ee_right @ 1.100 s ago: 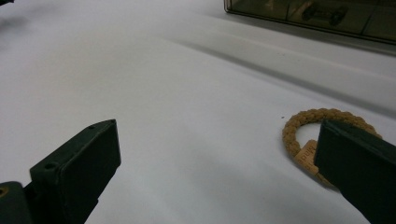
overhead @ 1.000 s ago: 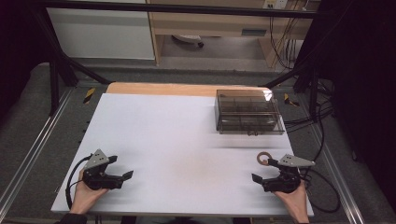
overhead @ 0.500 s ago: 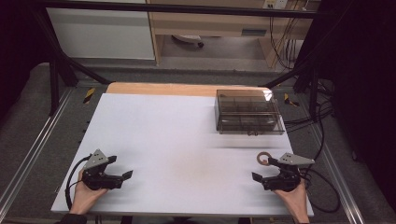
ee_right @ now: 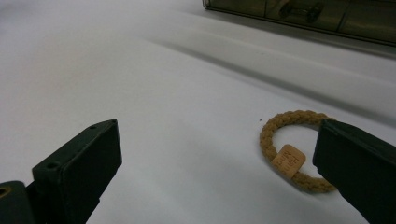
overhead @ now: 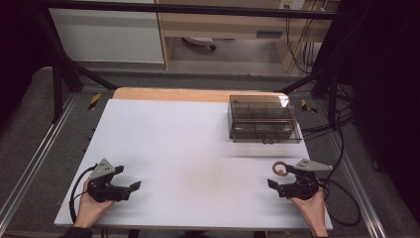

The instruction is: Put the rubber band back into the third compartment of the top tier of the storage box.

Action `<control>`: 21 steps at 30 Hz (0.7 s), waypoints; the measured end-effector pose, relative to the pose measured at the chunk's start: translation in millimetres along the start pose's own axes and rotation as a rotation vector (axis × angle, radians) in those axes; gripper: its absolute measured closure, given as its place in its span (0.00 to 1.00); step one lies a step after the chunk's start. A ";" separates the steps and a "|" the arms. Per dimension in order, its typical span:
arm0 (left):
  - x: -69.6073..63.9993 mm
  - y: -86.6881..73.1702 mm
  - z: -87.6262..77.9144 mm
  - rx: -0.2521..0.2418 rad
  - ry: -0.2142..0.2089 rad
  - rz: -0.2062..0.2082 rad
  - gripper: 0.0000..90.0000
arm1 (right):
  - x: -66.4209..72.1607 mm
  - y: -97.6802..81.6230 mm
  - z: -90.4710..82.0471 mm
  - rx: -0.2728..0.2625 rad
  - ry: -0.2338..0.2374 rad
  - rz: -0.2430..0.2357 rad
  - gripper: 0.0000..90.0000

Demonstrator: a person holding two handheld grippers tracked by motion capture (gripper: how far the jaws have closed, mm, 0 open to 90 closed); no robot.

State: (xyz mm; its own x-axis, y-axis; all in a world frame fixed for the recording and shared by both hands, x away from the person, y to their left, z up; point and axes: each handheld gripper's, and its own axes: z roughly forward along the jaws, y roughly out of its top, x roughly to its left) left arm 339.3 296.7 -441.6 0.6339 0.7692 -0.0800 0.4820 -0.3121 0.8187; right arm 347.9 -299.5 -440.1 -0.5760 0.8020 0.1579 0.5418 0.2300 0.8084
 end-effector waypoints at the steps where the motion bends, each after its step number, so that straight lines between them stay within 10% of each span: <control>1: 0.1 0.1 -0.2 -0.001 0.000 -0.003 0.08 | -1.1 2.4 0.7 -0.002 -0.007 0.001 0.02; 21: -0.1 0.0 -0.2 -0.004 0.007 -0.016 0.08 | -16.7 20.9 15.5 0.007 -0.068 0.059 0.06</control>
State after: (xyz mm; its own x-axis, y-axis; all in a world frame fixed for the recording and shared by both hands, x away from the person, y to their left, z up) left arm 339.1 296.7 -441.5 0.6217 0.7781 -0.0895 0.4902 -0.2974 0.8193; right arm 378.3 -299.5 -434.6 -0.5005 0.8496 0.1662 0.5779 0.1849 0.7949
